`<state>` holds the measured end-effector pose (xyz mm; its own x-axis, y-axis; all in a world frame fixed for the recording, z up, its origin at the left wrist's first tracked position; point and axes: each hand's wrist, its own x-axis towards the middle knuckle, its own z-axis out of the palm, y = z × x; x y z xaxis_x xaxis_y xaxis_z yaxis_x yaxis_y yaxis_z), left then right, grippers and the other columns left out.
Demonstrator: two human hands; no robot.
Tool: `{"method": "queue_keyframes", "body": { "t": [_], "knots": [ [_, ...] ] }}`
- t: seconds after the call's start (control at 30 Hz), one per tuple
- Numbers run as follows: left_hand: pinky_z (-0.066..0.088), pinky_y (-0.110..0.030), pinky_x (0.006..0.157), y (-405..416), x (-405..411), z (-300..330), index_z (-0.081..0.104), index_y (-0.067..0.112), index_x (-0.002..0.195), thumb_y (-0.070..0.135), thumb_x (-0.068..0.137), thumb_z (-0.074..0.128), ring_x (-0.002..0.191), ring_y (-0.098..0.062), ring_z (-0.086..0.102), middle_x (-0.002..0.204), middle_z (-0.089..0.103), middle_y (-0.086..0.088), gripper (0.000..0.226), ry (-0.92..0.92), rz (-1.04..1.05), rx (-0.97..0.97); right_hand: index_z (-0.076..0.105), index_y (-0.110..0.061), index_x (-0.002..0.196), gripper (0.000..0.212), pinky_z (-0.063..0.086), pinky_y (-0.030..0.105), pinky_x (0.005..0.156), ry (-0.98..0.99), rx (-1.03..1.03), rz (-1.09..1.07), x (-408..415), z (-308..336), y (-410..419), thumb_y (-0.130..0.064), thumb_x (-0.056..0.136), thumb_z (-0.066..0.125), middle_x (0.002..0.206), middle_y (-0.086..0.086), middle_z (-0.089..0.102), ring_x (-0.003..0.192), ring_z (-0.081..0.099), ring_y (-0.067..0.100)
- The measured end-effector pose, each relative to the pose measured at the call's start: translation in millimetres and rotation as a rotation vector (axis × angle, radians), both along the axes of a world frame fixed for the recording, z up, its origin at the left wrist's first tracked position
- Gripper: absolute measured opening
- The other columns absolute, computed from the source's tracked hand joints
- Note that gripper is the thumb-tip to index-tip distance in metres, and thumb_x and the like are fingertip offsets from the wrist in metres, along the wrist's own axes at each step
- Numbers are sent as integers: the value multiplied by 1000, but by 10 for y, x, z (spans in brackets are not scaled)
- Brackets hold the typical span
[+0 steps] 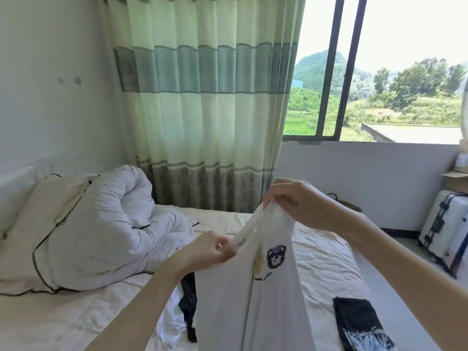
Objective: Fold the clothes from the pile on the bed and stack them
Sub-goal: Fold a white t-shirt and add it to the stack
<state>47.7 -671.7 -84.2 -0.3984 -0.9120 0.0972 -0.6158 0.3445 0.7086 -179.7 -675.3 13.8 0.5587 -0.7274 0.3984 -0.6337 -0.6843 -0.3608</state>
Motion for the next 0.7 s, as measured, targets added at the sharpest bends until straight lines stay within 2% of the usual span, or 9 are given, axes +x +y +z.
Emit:
{"method": "queue_keyframes", "body": {
  "t": [0.1,0.2,0.27,0.33,0.4,0.47,0.53,0.63,0.7],
  "knots": [
    [36,-14,47,-32,303,54,57,39,51,25,89,61,49,-1,46,54,51,14,41,-51,195,-25,60,-32,99,35,38,11,72,-2,14,-79,-52,18,-106,-3,91,40,87,-25,54,83,50,-5],
    [44,-11,53,-94,614,280,67,29,77,23,89,63,60,1,55,72,62,10,14,-190,320,-99,58,-30,116,37,45,24,73,172,82,-160,-78,-18,-222,-10,89,42,88,-15,58,81,52,3],
    [44,-10,58,-117,757,445,71,21,84,16,87,62,63,0,55,72,63,8,10,-278,382,-112,63,-28,110,28,49,30,79,274,115,-208,-49,-52,-282,-21,90,44,96,-8,62,90,56,12],
    [47,-13,61,-126,873,564,68,21,79,13,86,62,63,-4,56,70,62,8,13,-268,420,-80,66,-17,86,29,46,27,72,257,114,-215,-1,-61,-351,-37,92,46,82,-3,62,80,55,14],
    [48,-21,66,-103,948,649,65,22,75,14,87,62,64,-8,55,71,63,5,15,-170,441,-49,56,-13,69,36,38,25,63,241,102,-233,28,-37,-434,-41,91,47,69,-4,54,70,49,14],
    [48,-28,71,-60,958,719,67,15,81,14,90,59,68,-12,55,74,64,1,12,49,466,-18,59,-17,69,27,38,24,65,210,67,-253,32,18,-496,-31,91,52,75,-1,60,74,51,16],
    [47,-32,70,-12,928,811,67,9,87,13,94,54,69,-15,53,74,59,-1,15,230,484,-28,62,-9,73,25,39,24,62,168,27,-274,25,81,-542,-24,91,55,75,8,62,72,51,20],
    [40,-17,52,69,854,1005,67,13,84,13,94,53,56,-6,50,67,55,5,18,374,492,-139,60,-8,69,25,41,25,60,111,-32,-315,-6,204,-581,-21,91,55,68,6,58,68,51,23],
    [37,-12,48,114,825,1137,67,17,81,13,93,54,53,-4,49,65,56,4,18,352,523,-253,55,-13,63,29,40,26,53,95,-62,-356,-43,286,-581,-18,91,56,67,2,56,64,51,19]
  ]
}}
